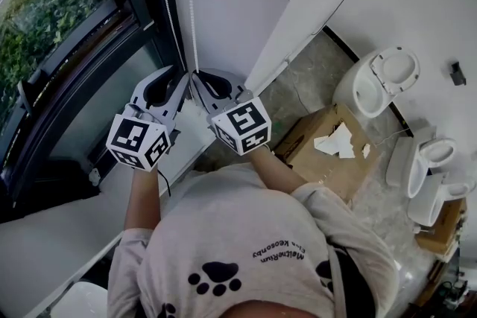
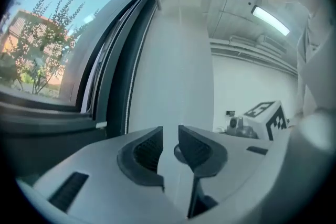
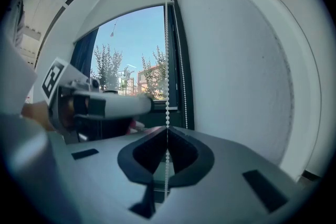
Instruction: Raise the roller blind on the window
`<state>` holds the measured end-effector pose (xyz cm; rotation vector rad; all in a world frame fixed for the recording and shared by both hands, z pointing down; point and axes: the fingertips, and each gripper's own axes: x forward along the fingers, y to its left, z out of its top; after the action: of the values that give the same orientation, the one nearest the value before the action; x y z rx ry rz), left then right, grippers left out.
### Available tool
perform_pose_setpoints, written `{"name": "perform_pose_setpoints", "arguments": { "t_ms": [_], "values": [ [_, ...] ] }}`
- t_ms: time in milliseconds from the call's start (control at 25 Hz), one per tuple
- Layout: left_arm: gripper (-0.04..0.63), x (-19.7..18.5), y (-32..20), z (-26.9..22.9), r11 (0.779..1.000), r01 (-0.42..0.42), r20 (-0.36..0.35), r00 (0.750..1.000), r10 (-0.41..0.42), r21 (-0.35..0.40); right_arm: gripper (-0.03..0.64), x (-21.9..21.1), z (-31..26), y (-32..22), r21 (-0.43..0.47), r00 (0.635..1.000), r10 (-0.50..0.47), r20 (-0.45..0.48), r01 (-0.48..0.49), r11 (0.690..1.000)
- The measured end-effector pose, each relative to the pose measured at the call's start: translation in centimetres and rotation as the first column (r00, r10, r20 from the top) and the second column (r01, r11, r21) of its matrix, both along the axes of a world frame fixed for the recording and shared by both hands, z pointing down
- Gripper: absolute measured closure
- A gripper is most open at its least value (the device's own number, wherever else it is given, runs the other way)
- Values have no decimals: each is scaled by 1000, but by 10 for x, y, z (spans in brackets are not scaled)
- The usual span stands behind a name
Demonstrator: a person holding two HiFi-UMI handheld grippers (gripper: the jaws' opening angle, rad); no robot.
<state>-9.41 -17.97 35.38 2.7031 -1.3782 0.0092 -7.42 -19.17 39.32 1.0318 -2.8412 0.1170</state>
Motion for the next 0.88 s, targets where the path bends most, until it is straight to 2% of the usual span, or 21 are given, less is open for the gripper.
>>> {"name": "perform_pose_setpoints", "arguments": {
  "t_ms": [160,440,720,880],
  "values": [
    [500,10,-3,-50,996,-52,14,999,51,76,607,-1,0,-1,1,1000,-2,-1,2,1000],
    [503,23,-14,-108,983,-107,14,994,106,149,607,-5,1,1,3,1000,-8,-5,8,1000],
    [581,29,-21,-125,980,-97,54,995,89,173,607,-6,0,1,11,1000,-5,-11,5,1000],
    [586,29,-18,-123,982,-81,3,997,82,169,607,-5,2,-1,10,1000,1,-10,-1,1000]
  ]
}}
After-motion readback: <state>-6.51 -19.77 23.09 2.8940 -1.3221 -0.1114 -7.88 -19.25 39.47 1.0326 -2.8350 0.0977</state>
